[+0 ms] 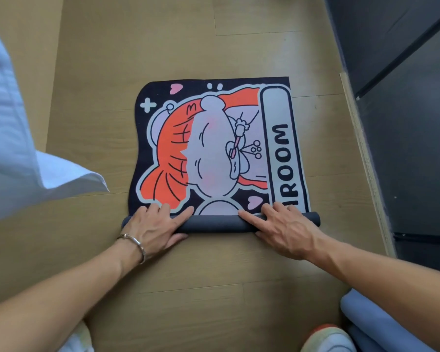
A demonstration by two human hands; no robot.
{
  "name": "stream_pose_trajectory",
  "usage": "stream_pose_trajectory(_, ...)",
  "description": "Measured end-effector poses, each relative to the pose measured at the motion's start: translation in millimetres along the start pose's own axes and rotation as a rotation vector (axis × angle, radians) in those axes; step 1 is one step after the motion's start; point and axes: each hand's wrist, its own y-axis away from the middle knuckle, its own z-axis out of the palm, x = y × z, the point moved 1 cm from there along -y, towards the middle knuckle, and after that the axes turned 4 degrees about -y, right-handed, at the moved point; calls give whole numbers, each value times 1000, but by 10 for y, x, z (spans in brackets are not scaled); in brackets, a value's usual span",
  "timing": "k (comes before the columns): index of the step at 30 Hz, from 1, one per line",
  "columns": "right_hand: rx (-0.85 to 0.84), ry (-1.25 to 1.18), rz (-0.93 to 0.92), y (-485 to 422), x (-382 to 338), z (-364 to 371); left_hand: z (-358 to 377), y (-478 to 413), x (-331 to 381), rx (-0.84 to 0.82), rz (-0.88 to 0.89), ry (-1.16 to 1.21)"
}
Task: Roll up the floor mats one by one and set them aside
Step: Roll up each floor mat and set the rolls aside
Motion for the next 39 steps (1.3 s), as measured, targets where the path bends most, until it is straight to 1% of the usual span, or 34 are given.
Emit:
stream_pose_trajectory(3, -34, 17, 11, -9, -2, -6, -2, 27, -26, -19, 24, 21)
stream_pose_trajectory(6, -38, 31, 3, -15, 0, -34, 20, 91, 18, -31, -1, 40)
stream_pose_trajectory(11, -77, 14, 4, -30, -17, -55, 43, 192, 159, -6, -124, 56)
stream_pose_trajectory(14, -104, -3, 6, -65, -33, -71, 11, 192, 219, 60, -190, 32)
stream_pose_trajectory(15, -116, -8, 7, -70, -36, -72, 4, 174, 239, 92, -180, 30)
stream_pose_trajectory(18, -139, -23, 9, -50, -65, -98, 1, 144, 347, 150, -46, 37)
stream_pose_trajectory(20, -142, -16, 10, -30, -96, -94, -15, 120, 402, 157, -31, 52)
stream_pose_trajectory(23, -104, -9, 26, -12, -105, -62, -40, 60, 419, 124, -84, 93)
stream_pose_trajectory(26, 14, 60, 37, -19, -103, -56, -35, 47, 430, 83, -128, 156)
stream_pose_trajectory(27, 49, 52, 54, -18, -126, -66, -33, 46, 432, 71, -143, 180)
stream_pose_trajectory(31, 92, -1, 79, -13, -390, -73, -67, -28, 384, 10, -161, 223)
stream_pose_trajectory(33, 82, -3, 84, -11, -524, -7, -95, -83, 348, -27, -137, 196)
stream_pose_trajectory(37, 8, -47, 174, -58, -583, 144, -96, -106, 342, -107, -76, 140)
stream_pose_trajectory(39, -8, -60, 163, -71, -563, 97, -113, -115, 337, -119, -73, 118)
